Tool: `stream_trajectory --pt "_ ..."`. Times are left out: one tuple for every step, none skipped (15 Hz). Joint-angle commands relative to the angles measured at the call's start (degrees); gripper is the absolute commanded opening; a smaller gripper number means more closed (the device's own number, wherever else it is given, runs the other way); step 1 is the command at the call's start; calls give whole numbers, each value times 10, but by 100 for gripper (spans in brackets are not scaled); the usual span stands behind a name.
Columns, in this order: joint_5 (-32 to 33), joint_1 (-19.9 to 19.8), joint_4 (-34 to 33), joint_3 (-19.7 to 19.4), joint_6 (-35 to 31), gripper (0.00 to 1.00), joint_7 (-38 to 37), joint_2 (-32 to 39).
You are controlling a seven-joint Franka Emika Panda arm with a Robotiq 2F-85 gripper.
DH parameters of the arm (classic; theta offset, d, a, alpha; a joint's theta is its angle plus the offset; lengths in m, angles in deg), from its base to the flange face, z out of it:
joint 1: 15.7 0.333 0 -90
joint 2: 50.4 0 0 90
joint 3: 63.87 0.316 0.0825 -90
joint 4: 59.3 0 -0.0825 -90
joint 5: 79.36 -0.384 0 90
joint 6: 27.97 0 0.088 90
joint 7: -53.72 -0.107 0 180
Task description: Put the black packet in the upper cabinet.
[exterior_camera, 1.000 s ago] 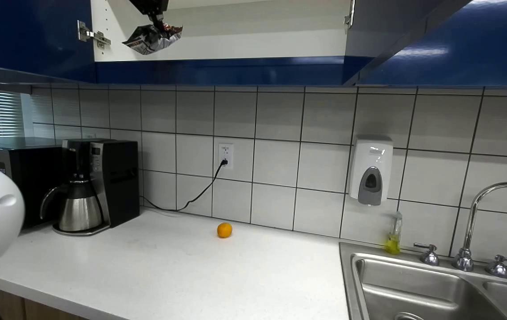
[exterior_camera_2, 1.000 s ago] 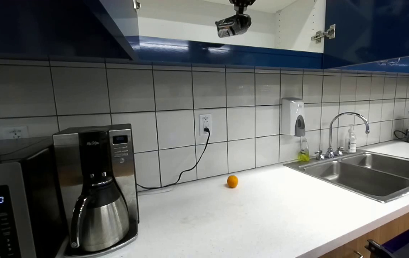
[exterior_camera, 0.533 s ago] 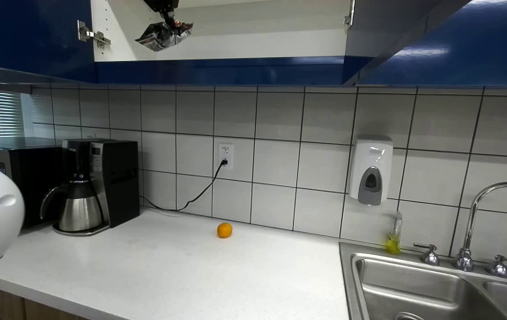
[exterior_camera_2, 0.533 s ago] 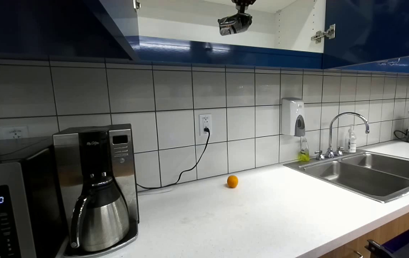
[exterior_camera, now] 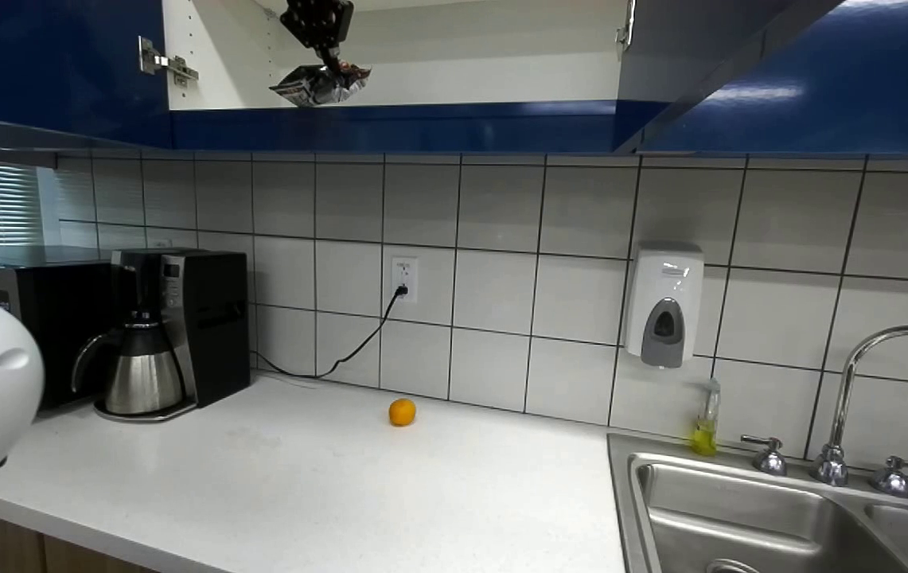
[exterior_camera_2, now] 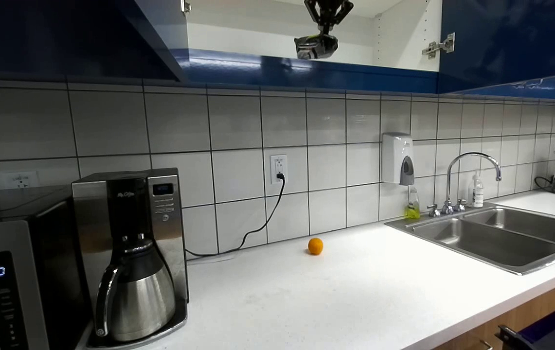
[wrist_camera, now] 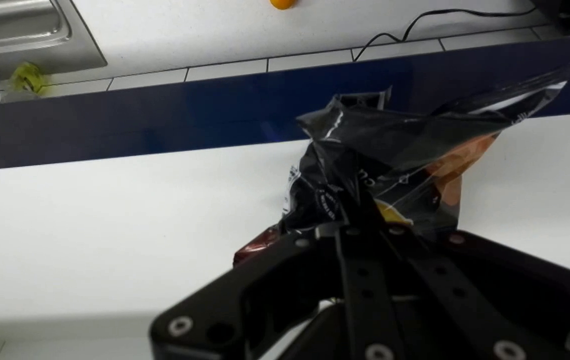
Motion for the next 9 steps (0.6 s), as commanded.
stream_trajectory --pt "13 -1 -23 -1 -16 1 23 18" --pt "13 -1 -24 -2 -19 1 25 20" --pt "14 -2 -26 -2 -23 1 27 23" --pt "13 -2 -27 -3 -28 1 29 24" --pt "12 -3 -28 -5 -33 1 30 26" --pt "9 -4 -31 -7 -37 1 31 29" --pt "9 -4 -33 -10 -40 1 33 32" --pt "9 -4 -34 -13 -45 1 34 34" --pt "6 -5 -34 -16 -48 1 36 37"
